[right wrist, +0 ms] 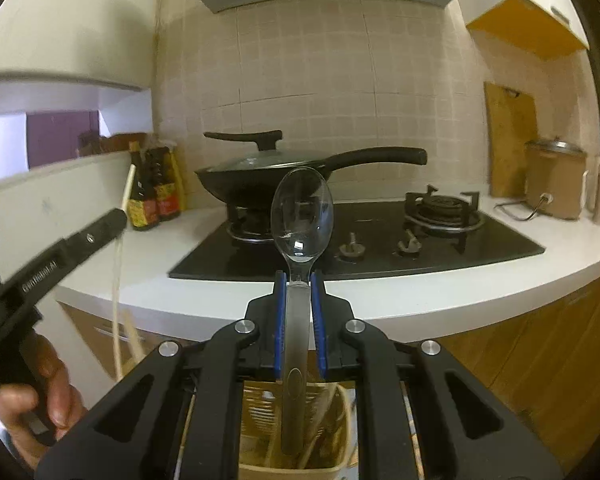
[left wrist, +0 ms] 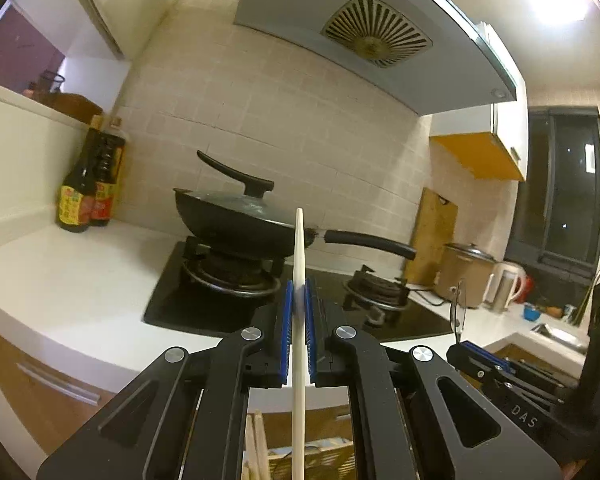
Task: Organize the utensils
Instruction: 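Lift the chopstick and spoon upright and carry both over the basket, then open both tools to drop the chopstick and spoon into the basket, then move both open tools back down toward the remaining chopsticks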
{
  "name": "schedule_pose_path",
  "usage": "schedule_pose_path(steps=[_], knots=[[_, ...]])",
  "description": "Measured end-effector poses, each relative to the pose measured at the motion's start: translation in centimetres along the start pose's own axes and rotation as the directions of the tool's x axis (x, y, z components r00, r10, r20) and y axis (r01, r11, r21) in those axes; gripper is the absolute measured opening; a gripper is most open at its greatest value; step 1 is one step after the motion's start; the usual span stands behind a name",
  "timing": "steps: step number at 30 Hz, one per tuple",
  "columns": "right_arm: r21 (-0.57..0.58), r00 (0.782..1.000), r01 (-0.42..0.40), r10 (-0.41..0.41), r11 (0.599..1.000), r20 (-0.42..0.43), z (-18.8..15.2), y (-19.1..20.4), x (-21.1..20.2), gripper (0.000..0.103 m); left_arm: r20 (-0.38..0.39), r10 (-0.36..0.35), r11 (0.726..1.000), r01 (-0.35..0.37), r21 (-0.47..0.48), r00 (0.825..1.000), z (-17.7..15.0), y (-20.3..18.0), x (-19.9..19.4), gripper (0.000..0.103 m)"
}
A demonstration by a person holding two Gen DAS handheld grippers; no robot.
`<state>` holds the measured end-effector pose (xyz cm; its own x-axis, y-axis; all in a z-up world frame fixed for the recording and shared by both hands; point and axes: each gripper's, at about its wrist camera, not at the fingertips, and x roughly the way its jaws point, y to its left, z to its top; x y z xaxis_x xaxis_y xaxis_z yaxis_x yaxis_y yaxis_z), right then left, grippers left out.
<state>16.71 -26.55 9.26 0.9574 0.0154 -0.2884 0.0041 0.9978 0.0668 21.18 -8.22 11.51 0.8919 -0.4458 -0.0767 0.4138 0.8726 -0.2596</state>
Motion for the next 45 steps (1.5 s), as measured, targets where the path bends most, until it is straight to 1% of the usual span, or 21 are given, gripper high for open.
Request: schedule_pose_path(steps=[4, 8, 11, 13, 15, 19, 20, 22, 25, 28, 31, 32, 34, 35, 37, 39, 40, 41, 42, 43, 45], knots=[[0.019, 1.000, 0.001, -0.001, 1.000, 0.002, -0.9, -0.2, 0.6, 0.010, 0.007, 0.021, 0.999, -0.021, 0.038, 1.000, -1.0, -0.1, -0.2, 0.004], [0.068, 0.999, -0.031, 0.032, 0.997, -0.010, -1.7, -0.8, 0.4, 0.011, -0.012, 0.004, 0.999, -0.004, 0.038, 1.000, -1.6, 0.2, -0.9, 0.005], [0.072, 1.000, -0.023, 0.025, 0.997, -0.014, -2.2, -0.8, -0.7, 0.012, -0.037, -0.011, 0.999, 0.012, 0.036, 0.999, -1.9, 0.6, -1.5, 0.005], [0.068, 1.000, -0.019, 0.020, 0.998, -0.020, -2.5, -0.7, -1.5, 0.024, -0.047, -0.016, 0.999, 0.018, 0.033, 0.999, -2.1, 0.8, -2.0, 0.008], [0.070, 0.999, -0.018, 0.020, 0.997, -0.025, -2.8, -0.7, -2.7, 0.025, -0.066, -0.032, 0.999, 0.033, 0.015, 0.997, -2.2, 1.1, -2.8, 0.023], [0.089, 0.999, -0.020, 0.024, 0.996, -0.045, -3.3, -0.7, -5.4, 0.025, -0.100, -0.047, 0.999, 0.047, -0.007, 0.994, -2.5, 1.6, -4.7, 0.037], [0.090, 0.998, -0.019, 0.025, 0.996, -0.062, -3.6, -0.5, -6.2, 0.025, -0.118, -0.058, 0.998, 0.056, -0.016, 0.991, -2.7, 1.8, -5.4, 0.039], [0.085, 0.994, -0.025, 0.034, 0.996, -0.107, -4.0, -0.2, -7.1, 0.025, -0.139, -0.067, 0.998, 0.064, -0.023, 0.988, -3.1, 2.1, -6.7, 0.047], [0.107, 0.981, -0.013, 0.034, 0.994, -0.189, -5.6, 0.2, -9.2, 0.025, -0.166, -0.097, 0.995, 0.092, -0.041, 0.981, -4.0, 2.6, -8.9, 0.068], [0.144, 0.966, -0.030, 0.066, 0.989, -0.252, -7.9, 0.6, -10.9, 0.025, -0.207, -0.113, 0.992, 0.100, -0.073, 0.972, -5.1, 3.4, -10.6, 0.069], [0.156, 0.938, -0.014, 0.067, 0.988, -0.340, -10.1, 1.0, -11.4, 0.025, -0.282, -0.122, 0.988, 0.089, -0.126, 0.952, -6.6, 4.3, -12.2, 0.071], [0.171, 0.919, -0.010, 0.077, 0.985, -0.387, -11.0, 1.1, -11.3, 0.025, -0.317, -0.107, 0.989, 0.070, -0.127, 0.942, -7.3, 4.4, -12.9, 0.071], [0.193, 0.880, -0.005, 0.096, 0.981, -0.465, -12.6, 1.2, -10.9, 0.025, -0.350, -0.082, 0.992, 0.043, -0.117, 0.933, -8.3, 4.5, -14.1, 0.070], [0.200, 0.853, -0.007, 0.111, 0.980, -0.511, -13.6, 1.4, -10.5, 0.025, -0.358, -0.076, 0.993, 0.037, -0.115, 0.931, -8.7, 4.6, -14.5, 0.070], [0.194, 0.814, -0.008, 0.120, 0.981, -0.568, -15.0, 2.1, -10.1, 0.025, -0.388, -0.071, 0.992, 0.025, -0.122, 0.919, -9.5, 4.9, -15.3, 0.069], [0.163, 0.765, -0.008, 0.111, 0.987, -0.635, -16.6, 3.3, -9.6, 0.025, -0.435, -0.070, 0.993, 0.019, -0.120, 0.898, -10.4, 4.9, -15.7, 0.067], [0.156, 0.750, -0.010, 0.111, 0.988, -0.652, -17.1, 3.6, -9.4, 0.025, -0.460, -0.064, 0.994, 0.016, -0.106, 0.886, -11.1, 4.7, -15.8, 0.066], [0.157, 0.729, -0.013, 0.117, 0.988, -0.674, -18.0, 4.1, -9.2, 0.025, -0.481, -0.053, 0.996, 0.011, -0.089, 0.875, -11.5, 4.4, -15.8, 0.066], [0.161, 0.715, -0.017, 0.124, 0.987, -0.688, -18.5, 4.4, -9.1, 0.025, -0.514, -0.032, 0.998, 0.003, -0.057, 0.857, -12.1, 4.0, -15.6, 0.064], [0.171, 0.699, -0.024, 0.138, 0.985, -0.701, -19.3, 4.9, -9.0, 0.025, -0.537, -0.015, 0.999, -0.003, -0.032, 0.844, -12.5, 3.7, -15.5, 0.061], [0.185, 0.685, -0.024, 0.151, 0.982, -0.713, -20.0, 5.3, -8.8, 0.025, -0.588, 0.027, 1.000, -0.012, 0.029, 0.808, -13.6, 3.0, -15.2, 0.058]])
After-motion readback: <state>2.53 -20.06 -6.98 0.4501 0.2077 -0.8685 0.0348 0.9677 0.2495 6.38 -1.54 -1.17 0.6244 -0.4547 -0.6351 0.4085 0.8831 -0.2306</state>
